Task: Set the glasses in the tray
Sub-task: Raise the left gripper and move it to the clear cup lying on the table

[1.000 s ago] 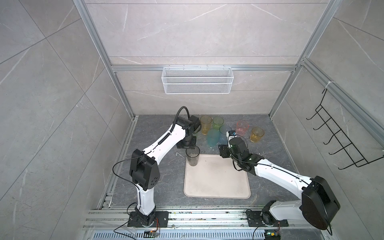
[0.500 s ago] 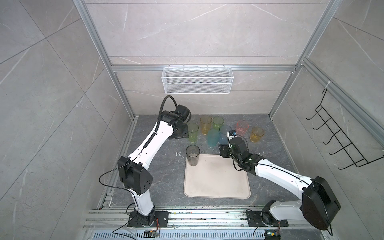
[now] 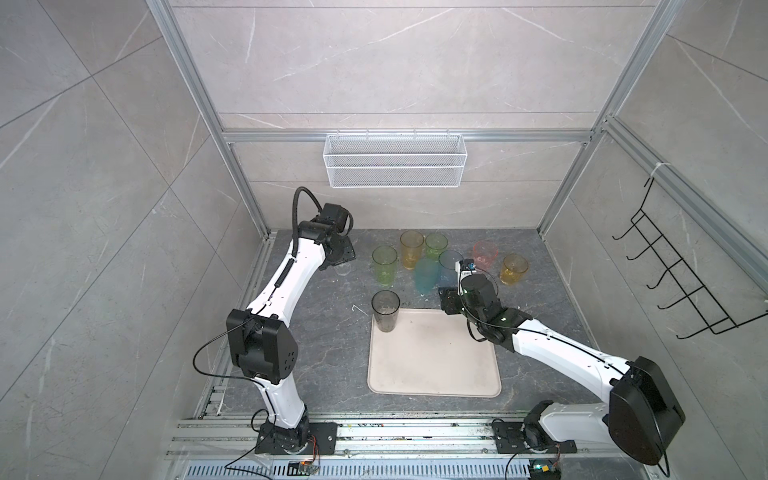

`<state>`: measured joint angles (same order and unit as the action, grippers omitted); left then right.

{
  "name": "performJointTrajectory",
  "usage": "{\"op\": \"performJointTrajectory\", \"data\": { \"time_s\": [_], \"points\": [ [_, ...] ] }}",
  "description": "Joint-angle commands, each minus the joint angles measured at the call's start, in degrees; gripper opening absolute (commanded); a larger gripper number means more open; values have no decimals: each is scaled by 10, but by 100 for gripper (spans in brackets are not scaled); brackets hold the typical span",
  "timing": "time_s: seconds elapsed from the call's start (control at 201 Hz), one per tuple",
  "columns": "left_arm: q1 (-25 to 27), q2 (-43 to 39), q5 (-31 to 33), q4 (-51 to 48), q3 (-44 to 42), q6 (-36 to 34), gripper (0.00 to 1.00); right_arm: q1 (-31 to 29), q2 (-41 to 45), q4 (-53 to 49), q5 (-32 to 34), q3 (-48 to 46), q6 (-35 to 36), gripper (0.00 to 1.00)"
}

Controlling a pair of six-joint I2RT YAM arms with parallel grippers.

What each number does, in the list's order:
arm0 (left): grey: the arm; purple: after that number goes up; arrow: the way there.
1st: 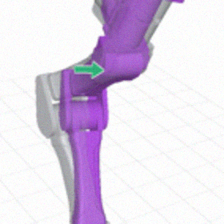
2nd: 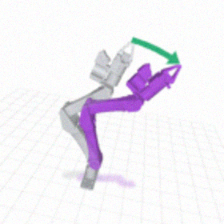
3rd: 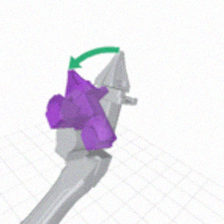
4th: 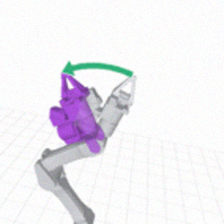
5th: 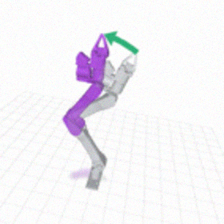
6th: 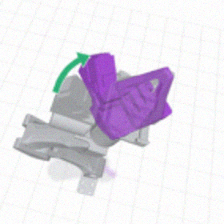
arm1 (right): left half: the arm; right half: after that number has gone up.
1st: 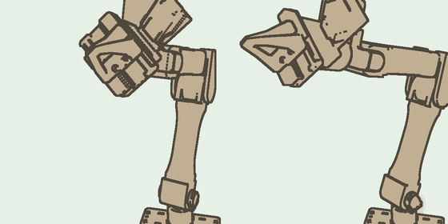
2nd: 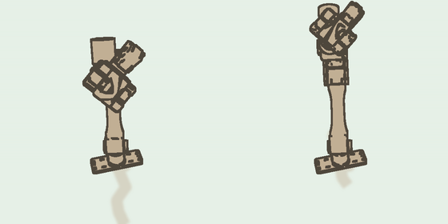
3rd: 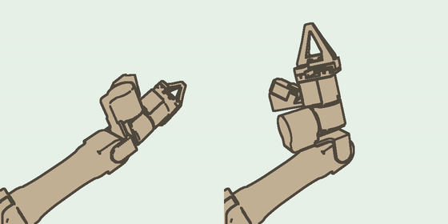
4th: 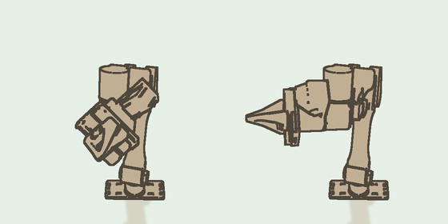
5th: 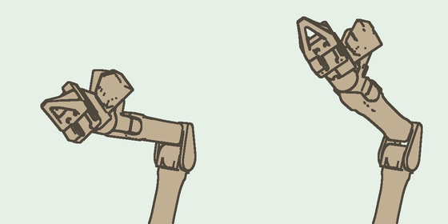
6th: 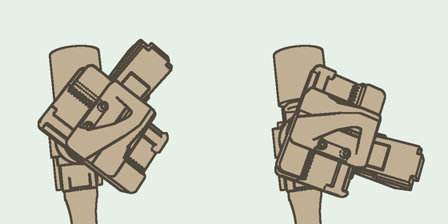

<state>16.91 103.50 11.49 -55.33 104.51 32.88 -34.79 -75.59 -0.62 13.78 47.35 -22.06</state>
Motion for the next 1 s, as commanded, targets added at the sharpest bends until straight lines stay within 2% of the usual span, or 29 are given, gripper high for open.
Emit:
{"op": "performJointTrajectory", "data": {
  "time_s": [0.0, 0.403, 0.996],
  "points": [
    [-19, 30, 6, 10, 38, 8, 66, 2, 17, -12, 10, 1, -6, 63],
    [-78, 148, -24, -10, 162, -1, 66, 2, 19, -10, 12, -2, -3, 63],
    [-100, 251, -37, -28, 240, -5, 64, 1, 16, -10, 12, -1, -3, 63]
  ]
}}
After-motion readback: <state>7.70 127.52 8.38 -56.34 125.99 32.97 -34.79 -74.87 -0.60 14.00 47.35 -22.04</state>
